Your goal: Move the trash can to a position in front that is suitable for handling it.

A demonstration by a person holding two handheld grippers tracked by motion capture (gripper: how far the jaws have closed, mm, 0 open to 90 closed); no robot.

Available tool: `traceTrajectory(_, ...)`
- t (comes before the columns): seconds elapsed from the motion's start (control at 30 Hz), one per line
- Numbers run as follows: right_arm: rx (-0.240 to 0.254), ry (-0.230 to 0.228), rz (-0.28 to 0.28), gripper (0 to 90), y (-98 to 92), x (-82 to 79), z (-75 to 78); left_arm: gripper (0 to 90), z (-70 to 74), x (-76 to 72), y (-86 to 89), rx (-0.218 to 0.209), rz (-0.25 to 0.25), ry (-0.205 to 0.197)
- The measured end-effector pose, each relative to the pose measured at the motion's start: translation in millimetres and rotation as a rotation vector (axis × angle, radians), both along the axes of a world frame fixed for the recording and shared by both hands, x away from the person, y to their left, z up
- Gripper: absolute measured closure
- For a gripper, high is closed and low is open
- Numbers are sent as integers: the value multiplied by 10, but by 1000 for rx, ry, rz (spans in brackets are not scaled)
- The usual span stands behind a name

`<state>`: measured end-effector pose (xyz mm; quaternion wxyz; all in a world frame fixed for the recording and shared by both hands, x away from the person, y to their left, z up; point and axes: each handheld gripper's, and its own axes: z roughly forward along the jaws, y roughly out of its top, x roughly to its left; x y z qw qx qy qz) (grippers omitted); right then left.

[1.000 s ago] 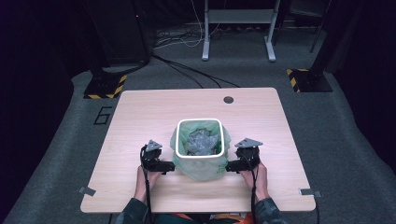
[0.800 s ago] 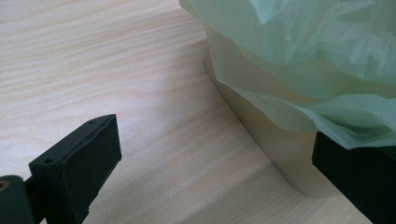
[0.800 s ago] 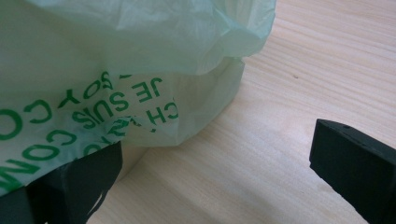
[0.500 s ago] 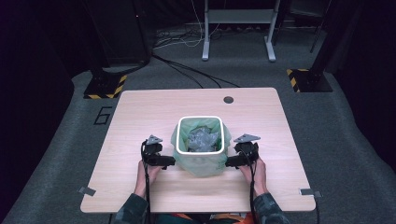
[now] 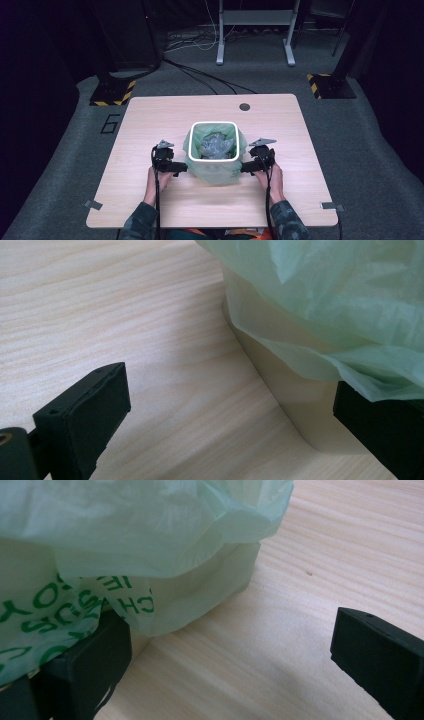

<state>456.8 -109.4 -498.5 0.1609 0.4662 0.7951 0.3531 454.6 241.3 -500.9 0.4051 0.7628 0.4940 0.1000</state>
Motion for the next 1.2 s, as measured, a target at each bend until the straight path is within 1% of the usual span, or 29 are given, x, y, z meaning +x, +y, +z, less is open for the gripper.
traceTrajectory(0.07, -4, 1, 3, 20, 3, 32, 3, 19, -1, 16, 3, 2, 2, -5)
traceTrajectory(0.27, -9, 4, 1, 25, 14, 78, 7, 20, -11, 56, 7, -8, 7, 11)
traceTrajectory(0.43, -9, 8, -7, 25, 16, 113, 3, 21, 9, 105, -2, 5, 6, 13)
traceTrajectory(0.57, -25, 12, -9, 25, 30, 158, 21, 24, 38, 149, -13, 12, 14, 3)
traceTrajectory(0.6, -32, 14, -11, 26, 34, 181, 30, 26, 44, 170, -10, 13, 10, 11)
traceTrajectory(0.7, -33, 10, -12, 28, 33, 197, 28, 26, 48, 193, -10, 15, 7, 11)
traceTrajectory(0.73, -21, 24, -14, 27, 25, 212, 25, 25, 49, 220, -10, 11, 5, 20)
traceTrajectory(0.83, -16, 27, -18, 27, 18, 232, 19, 24, 51, 241, -14, 12, 3, 21)
traceTrajectory(0.93, -21, 36, -20, 28, 17, 277, 11, 24, 56, 283, -20, 17, 1, 16)
traceTrajectory(1.0, -22, 43, -24, 28, 20, 308, 9, 21, 47, 309, -17, 11, 2, 32)
traceTrajectory(1.07, -24, 46, -27, 28, 23, 338, 10, 20, 48, 320, -14, 10, 3, 35)
traceTrajectory(1.13, -28, 45, -30, 32, 32, 355, 10, 20, 57, 345, -15, 19, 0, 35)
traceTrajectory(1.17, -28, 48, -31, 32, 33, 369, 8, 20, 64, 353, -20, 19, 6, 36)
traceTrajectory(1.2, -29, 49, -29, 32, 30, 382, 9, 20, 81, 381, -19, 21, 5, 36)
